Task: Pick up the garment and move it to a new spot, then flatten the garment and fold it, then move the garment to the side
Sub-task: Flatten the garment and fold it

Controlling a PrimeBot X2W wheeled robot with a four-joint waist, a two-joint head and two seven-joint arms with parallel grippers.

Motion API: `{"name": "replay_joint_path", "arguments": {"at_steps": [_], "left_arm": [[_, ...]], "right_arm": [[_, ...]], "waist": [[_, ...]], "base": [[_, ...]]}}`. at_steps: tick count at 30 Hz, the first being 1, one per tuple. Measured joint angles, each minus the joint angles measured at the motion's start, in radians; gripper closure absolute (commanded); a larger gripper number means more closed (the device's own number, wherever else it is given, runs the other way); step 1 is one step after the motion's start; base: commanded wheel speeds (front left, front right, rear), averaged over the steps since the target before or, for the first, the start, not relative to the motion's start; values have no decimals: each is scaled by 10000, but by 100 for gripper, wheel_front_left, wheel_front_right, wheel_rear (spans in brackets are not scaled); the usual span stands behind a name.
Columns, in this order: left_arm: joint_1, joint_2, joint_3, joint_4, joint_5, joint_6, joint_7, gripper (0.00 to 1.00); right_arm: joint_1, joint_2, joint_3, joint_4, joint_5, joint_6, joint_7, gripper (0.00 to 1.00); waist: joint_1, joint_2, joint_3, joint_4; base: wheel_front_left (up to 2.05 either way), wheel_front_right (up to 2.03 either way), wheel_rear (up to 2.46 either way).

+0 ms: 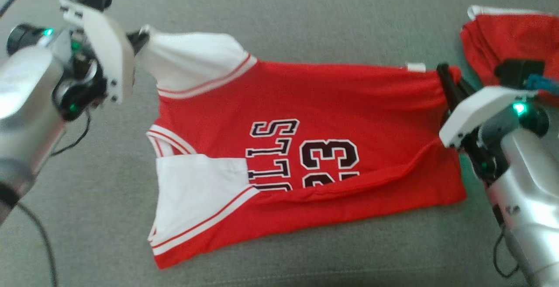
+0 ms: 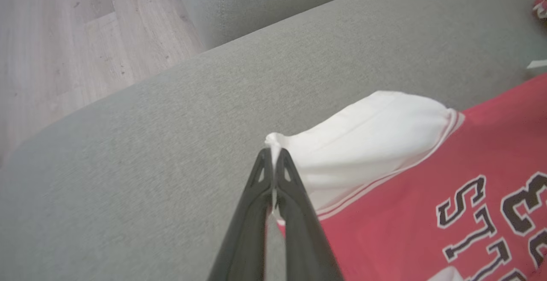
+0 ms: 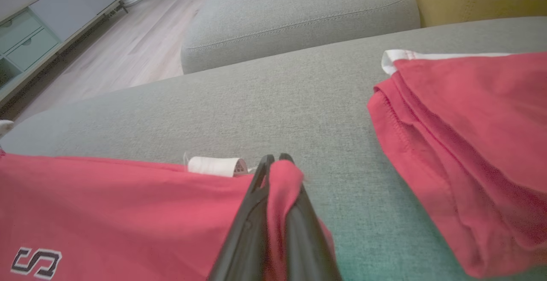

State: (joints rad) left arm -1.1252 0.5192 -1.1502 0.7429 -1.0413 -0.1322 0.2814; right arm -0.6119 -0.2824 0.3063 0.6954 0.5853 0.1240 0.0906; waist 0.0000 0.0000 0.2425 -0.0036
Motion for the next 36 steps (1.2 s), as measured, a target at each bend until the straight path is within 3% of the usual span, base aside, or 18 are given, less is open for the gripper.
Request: {"name": "replay_joint_path", "arguments": {"at_steps": [4,14,21,23,25,28,29,30,34,35,36], "left_arm": [[390,763,-364,-1055,-437,0,362,100],[1433,1942,-1210,-4109,-1906,2,2027,100],[2157,2399,-1465,-5218,-2395,2,2573,100],[2340,2426,-1513,-5304,-2460,2,2625,100],[2570,2431,-1578,-5340,-2479,4,2625,100],[2951,2433,-1622,-5400,-2560,2,2612,100],[3044,2426,-1624,-5400,-2587,4,2612,100],[3097,2420,-1634,-5400,-2606,2,2610,100],[3245,2374,-1632,-5344,-2656,4,2585,100],[3301,2330,-1634,-5283,-2656,4,2583,65],[3367,2290,-1634,-5216,-2656,4,2581,9]], "right_arm": [[329,-150,244,207,167,0,-23,100],[641,-874,1151,366,336,0,334,100],[640,-1693,2002,282,339,0,957,98],[647,-1789,2188,238,441,0,1114,85],[687,-1868,2383,153,556,0,1271,80],[709,-2010,2683,75,564,0,1419,54],[708,-2038,2748,58,564,0,1494,9],[709,-2046,2813,54,564,0,1515,0],[708,-2082,3085,29,558,0,1672,0],[708,-2102,3164,15,550,0,1735,0],[707,-2138,3269,6,512,0,1762,0]], "waist": [[0,0,-535,277],[0,0,-1164,981],[0,0,-1214,1062],[0,0,-1228,1035],[0,0,-1236,997],[0,0,-1231,916],[0,0,-1234,891],[0,0,-1239,868],[0,0,-1267,816],[0,0,-1285,804],[0,0,-1307,794]], "base": [[0,0,0],[0,0,0],[0,0,0],[0,0,0],[0,0,0],[0,0,0],[0,0,0],[0,0,0],[0,0,0],[0,0,0],[0,0,0]]}}
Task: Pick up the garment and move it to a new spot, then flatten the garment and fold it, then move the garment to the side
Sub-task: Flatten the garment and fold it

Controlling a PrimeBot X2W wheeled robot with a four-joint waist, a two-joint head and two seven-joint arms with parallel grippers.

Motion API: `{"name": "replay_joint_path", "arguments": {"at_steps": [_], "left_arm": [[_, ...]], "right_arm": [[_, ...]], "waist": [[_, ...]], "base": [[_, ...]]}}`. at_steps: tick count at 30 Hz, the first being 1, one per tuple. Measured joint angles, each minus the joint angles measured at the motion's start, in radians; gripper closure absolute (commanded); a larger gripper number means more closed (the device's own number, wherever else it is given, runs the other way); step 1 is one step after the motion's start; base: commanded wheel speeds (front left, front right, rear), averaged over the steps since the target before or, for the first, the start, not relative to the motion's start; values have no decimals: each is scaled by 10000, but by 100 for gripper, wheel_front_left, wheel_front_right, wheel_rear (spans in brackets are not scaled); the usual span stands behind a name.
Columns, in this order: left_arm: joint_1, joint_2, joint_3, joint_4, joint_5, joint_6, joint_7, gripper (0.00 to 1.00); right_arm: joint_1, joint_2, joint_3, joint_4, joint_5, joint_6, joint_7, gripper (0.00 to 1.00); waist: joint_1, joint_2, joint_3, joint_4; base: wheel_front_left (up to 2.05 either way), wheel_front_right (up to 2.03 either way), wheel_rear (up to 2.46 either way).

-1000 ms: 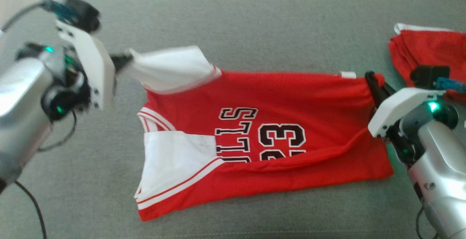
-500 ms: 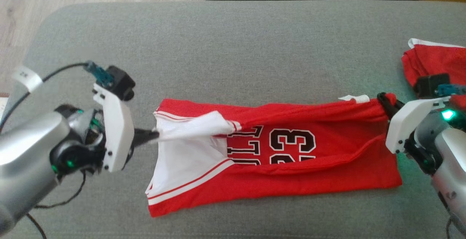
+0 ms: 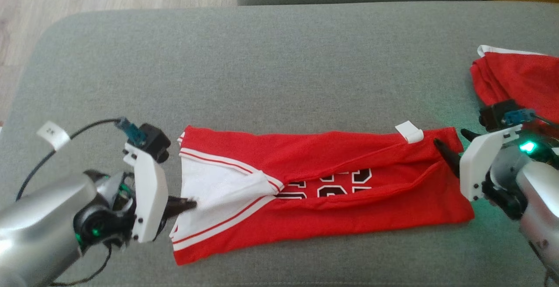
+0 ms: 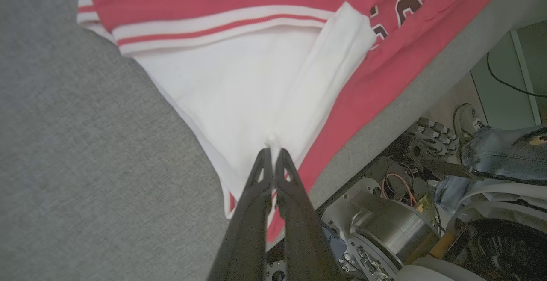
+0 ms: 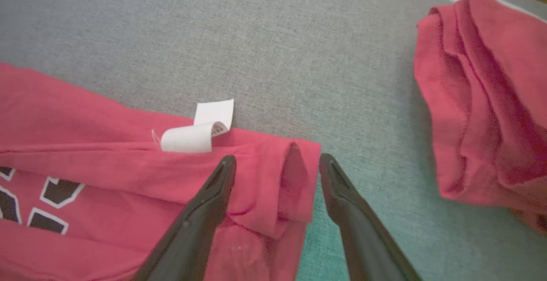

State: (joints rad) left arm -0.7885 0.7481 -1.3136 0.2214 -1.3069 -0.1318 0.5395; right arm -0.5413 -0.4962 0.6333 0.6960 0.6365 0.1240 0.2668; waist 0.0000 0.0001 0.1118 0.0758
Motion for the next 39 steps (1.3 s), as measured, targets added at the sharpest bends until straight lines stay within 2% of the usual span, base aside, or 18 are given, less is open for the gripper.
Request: {"name": "replay_joint_path", "arguments": {"at_steps": [1,6,8,10,14,20,24,25,27,30,33,36,39], "left_arm": [[86,-31,-2,79,0,0,0,0],[412,4,27,105,-69,0,-351,0],[410,100,207,0,-13,15,-823,0],[401,267,474,-107,326,222,-1551,0],[443,328,1312,-366,840,1304,-3758,0],[1394,151,2493,-625,1555,3595,-7265,0],[2539,-232,3298,-940,2084,4773,-7881,0],[3126,-577,4263,-1275,2897,5244,-7879,0],[3721,-1049,5413,-1603,3877,5586,-7891,0],[4871,-1937,6715,-1927,5218,5762,-7892,0],[6208,-2813,7505,-1971,6061,5682,-7891,0],[7056,-3436,8226,-1981,6558,5241,-7889,0],[7168,-3766,8847,-1965,7020,4773,-7891,0]], "right_arm": [[0,-52,86,-6,-44,0,109,0],[2,-408,90,-424,-199,0,326,0],[3,-462,-209,-719,-198,0,226,0],[13,-462,-821,-989,-134,0,-134,0],[377,-109,-2477,-1534,-96,0,-1168,0],[2024,1457,-4679,-2290,-826,0,-2518,0],[2946,2662,-5762,-3158,-1425,0,-3181,0],[3331,3141,-6186,-3450,-1772,0,-3440,0],[3709,3400,-6533,-3538,-2228,0,-3492,0],[4332,3777,-6978,-3557,-2640,0,-3509,0],[4688,4029,-7237,-3551,-2842,0,-3547,0],[4731,4125,-7334,-3553,-2974,0,-3471,0],[4708,4182,-7300,-3511,-3041,0,-3200,0]], "waist": [[0,0,-31,-8],[0,0,-358,-40],[0,0,-491,-50],[0,0,-630,-64],[0,0,-879,-78],[0,0,-1071,-57],[0,0,-1134,-55],[0,0,-1123,-47],[0,0,-1102,-17],[0,0,-1088,-14],[0,0,-1054,-39],[0,0,-975,-46],[0,0,-927,-44]], "base": [[0,0,0],[0,0,0],[0,0,0],[0,0,0],[0,0,0],[0,0,0],[0,0,0],[0,0,0],[0,0,0],[0,0,0],[0,0,0],[0,0,0],[0,0,0]]}}
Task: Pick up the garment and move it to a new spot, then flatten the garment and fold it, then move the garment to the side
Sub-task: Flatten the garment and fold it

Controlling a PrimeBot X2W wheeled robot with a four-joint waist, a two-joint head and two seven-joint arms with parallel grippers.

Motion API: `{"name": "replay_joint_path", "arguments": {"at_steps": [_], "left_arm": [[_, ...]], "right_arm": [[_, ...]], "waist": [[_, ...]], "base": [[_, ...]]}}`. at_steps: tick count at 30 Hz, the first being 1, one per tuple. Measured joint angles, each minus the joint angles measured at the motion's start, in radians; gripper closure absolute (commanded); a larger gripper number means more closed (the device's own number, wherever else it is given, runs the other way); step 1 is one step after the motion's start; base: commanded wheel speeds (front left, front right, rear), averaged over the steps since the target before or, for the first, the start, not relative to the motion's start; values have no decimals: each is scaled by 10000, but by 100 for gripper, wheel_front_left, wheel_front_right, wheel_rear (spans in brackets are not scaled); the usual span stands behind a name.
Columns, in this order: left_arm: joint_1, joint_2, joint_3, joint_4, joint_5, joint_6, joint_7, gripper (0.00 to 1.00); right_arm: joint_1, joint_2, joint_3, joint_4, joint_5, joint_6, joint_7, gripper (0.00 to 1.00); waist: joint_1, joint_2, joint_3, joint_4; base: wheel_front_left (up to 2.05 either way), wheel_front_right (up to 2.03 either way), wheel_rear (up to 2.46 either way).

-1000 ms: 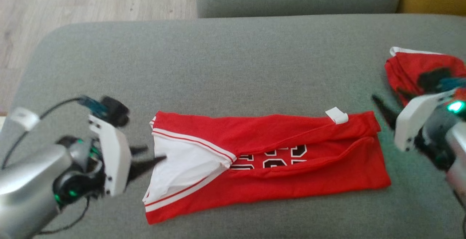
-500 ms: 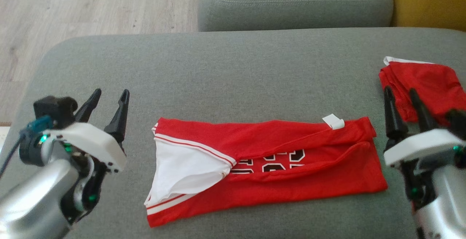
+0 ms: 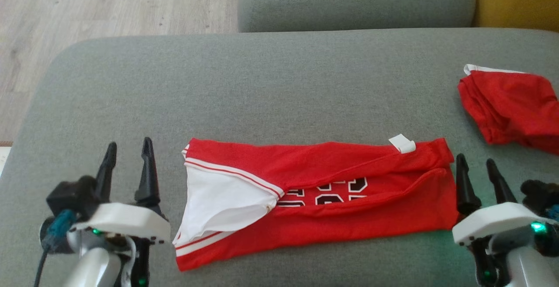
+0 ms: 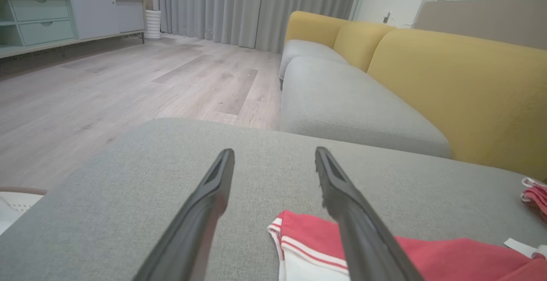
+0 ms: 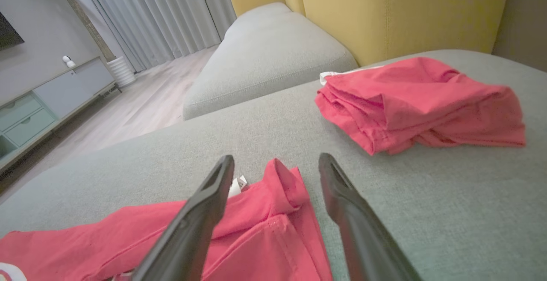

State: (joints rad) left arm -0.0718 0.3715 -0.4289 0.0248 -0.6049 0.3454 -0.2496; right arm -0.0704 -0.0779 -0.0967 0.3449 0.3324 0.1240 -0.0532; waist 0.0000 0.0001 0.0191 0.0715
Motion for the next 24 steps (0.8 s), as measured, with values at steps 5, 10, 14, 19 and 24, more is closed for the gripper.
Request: {"name": "replay_joint_path", "arguments": {"at_steps": [5,10,14,19,24], "left_arm": [[7,-479,612,194,545,-660,0,0],[5,-917,941,497,890,-1151,0,0],[-14,-1233,1158,746,1137,-1469,0,0],[-26,-1429,1423,1024,1386,-1714,0,0],[-29,-1590,1588,1106,1549,-1885,0,0]], "right_arm": [[-220,-36,105,583,-153,0,663,0],[-1375,-359,-36,1580,-173,0,1616,0],[-2179,-525,-79,2510,-215,0,2395,0],[-2493,-562,-211,3591,-263,0,3436,0],[-2840,-562,-510,4033,-259,2,4213,0]], "waist": [[0,0,119,0],[0,0,347,62],[0,0,554,205],[0,0,697,423],[0,0,716,503]], "base": [[0,0,0],[0,0,0],[0,0,0],[0,0,0],[0,0,0]]}}
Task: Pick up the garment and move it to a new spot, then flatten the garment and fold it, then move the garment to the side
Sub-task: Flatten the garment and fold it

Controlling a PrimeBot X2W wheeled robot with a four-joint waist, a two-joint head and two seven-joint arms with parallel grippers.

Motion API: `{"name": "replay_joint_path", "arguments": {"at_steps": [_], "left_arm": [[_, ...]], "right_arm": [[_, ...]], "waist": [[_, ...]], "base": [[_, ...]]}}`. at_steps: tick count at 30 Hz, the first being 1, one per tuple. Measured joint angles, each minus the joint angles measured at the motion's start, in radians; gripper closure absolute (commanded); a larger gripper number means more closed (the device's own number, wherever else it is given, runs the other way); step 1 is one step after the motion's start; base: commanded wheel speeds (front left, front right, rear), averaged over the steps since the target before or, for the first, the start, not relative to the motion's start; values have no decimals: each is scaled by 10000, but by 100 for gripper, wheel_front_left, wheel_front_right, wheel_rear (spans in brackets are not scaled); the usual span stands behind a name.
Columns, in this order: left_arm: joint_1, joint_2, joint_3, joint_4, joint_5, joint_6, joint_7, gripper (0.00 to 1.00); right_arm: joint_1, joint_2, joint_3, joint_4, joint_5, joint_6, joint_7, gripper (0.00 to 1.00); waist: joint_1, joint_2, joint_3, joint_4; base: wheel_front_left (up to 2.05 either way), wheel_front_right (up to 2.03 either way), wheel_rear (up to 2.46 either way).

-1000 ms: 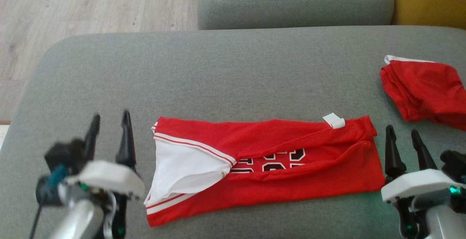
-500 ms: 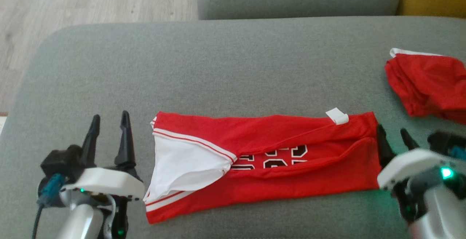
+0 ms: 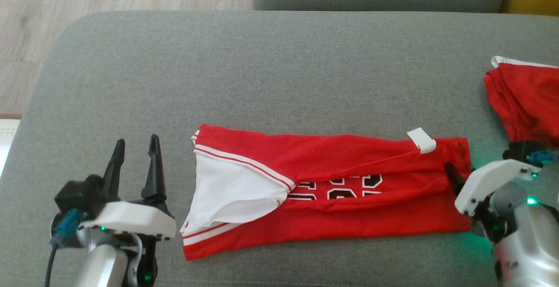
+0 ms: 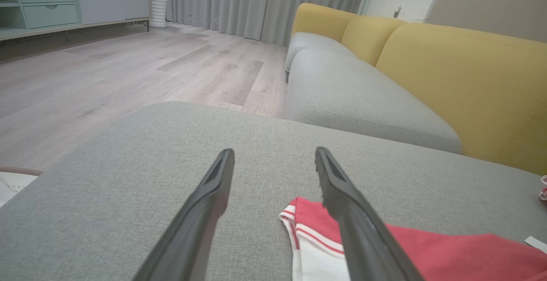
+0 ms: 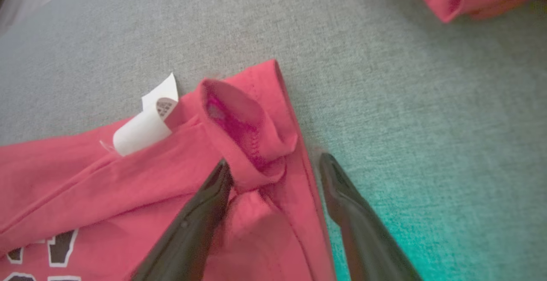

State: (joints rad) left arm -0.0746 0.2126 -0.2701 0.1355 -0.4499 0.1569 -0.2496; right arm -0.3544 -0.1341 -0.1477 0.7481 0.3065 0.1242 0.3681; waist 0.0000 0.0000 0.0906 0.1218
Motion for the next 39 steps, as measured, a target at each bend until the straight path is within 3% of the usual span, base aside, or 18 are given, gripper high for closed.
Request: {"name": "replay_joint_path", "arguments": {"at_steps": [5,6,8,9,10,14,21,30,39], "left_arm": [[-1,-123,282,104,134,-173,0,0],[-1,-153,293,140,198,-178,0,0],[0,-255,320,199,268,-261,0,0],[0,-301,339,213,282,-263,0,0],[2,-341,454,238,353,-297,0,0],[22,-368,627,259,382,-347,0,0],[34,-598,878,263,558,-443,0,0],[99,-717,963,274,709,-616,0,0],[152,-840,1208,481,715,-777,0,0]], "right_arm": [[-500,-21,-197,412,2,0,1156,0],[-592,-35,-190,441,4,0,1425,14],[-674,-56,-150,454,73,-2,1860,55],[-669,-61,-105,451,144,-2,1996,63],[-647,-59,12,416,261,-2,2236,100],[-442,15,274,92,456,-2,2199,100],[-26,38,105,-282,681,-2,947,100],[-193,-650,-648,-894,447,-2,633,100],[184,380,339,-3724,2259,-2,1478,100]], "waist": [[0,0,9,37],[0,0,-1,42],[0,0,-30,47],[0,0,-50,46],[0,0,-94,31],[0,0,-145,-17],[0,0,-245,-43],[0,0,-400,-44],[0,0,-746,423]], "base": [[0,0,0],[0,0,0],[0,0,0],[0,0,0],[0,0,0],[0,0,0],[0,0,0],[0,0,0],[0,0,0]]}}
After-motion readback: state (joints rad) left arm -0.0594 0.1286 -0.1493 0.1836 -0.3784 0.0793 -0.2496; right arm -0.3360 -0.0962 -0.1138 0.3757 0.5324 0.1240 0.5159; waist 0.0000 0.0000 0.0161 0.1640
